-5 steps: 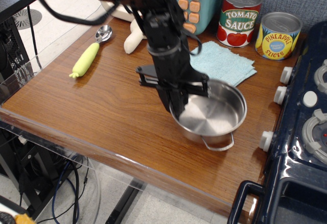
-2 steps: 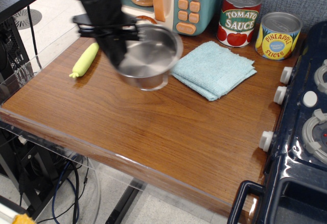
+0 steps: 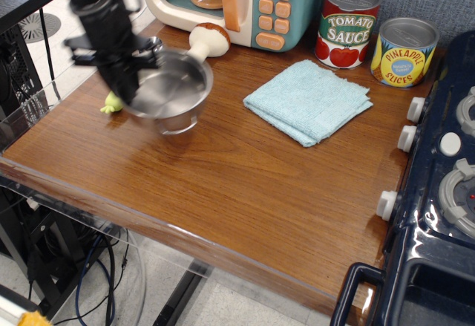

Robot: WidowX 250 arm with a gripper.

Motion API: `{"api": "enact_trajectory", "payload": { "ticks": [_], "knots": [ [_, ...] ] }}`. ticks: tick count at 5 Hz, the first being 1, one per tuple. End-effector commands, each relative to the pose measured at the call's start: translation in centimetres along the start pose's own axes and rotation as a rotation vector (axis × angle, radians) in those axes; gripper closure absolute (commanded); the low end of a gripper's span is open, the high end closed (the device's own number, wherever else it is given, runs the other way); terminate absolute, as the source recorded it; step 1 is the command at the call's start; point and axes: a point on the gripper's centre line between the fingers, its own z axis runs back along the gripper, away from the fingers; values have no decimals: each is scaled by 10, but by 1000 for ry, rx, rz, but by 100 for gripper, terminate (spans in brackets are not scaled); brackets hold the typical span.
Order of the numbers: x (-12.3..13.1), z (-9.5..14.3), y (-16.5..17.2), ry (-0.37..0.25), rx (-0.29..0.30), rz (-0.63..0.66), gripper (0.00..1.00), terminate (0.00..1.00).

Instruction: Move the silver pan so that it's in front of the microwave and near the yellow ice cream scoop.

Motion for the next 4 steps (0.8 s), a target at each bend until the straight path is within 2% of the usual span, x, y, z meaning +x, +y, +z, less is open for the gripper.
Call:
{"api": "enact_trajectory", "payload": {
  "ticks": [1, 3, 4],
  "knots": [
    [-21, 1, 15, 49, 45, -15, 100, 0],
    [-24, -13, 9, 80, 29, -45, 100, 0],
    [-25, -12, 8, 90, 48, -18, 0, 0]
  ]
}}
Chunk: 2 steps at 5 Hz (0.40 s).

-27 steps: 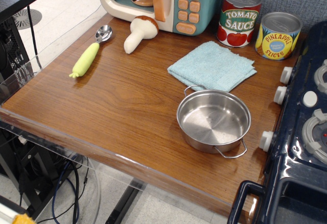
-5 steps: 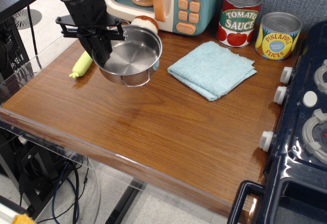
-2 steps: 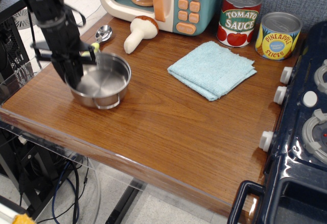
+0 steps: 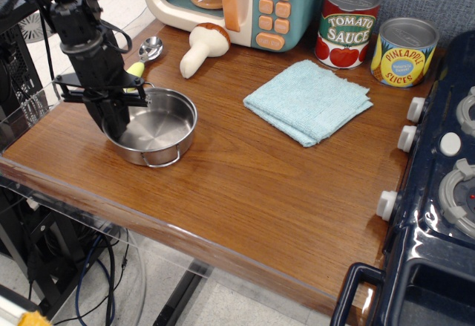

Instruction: Move the silver pan so that it's in front of the microwave and near the yellow ice cream scoop.

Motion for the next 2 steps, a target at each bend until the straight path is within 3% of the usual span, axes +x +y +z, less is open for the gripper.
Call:
{"api": "enact_trajectory", "payload": {
  "ticks": [1, 2],
  "knots": [
    [-4, 16, 0, -14, 29, 6, 0, 0],
    [-4, 19, -2, -34, 36, -2, 0, 0]
  ]
}}
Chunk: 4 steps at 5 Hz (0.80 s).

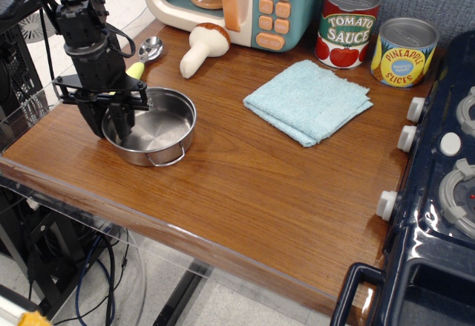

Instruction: Move the silver pan so that it's in front of the microwave and near the yellow ice cream scoop.

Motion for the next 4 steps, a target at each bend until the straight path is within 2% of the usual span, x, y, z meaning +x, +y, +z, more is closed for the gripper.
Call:
{"api": "enact_trajectory", "payload": {
  "ticks": [1, 2, 3, 4],
  "knots": [
    [-1, 32, 0, -75, 35, -24, 0, 0],
    [2, 52, -1, -138, 53, -32, 0, 0],
    [6, 85, -6, -234, 67, -52, 0, 0],
    [8, 100, -14, -295, 62, -63, 0, 0]
  ]
}}
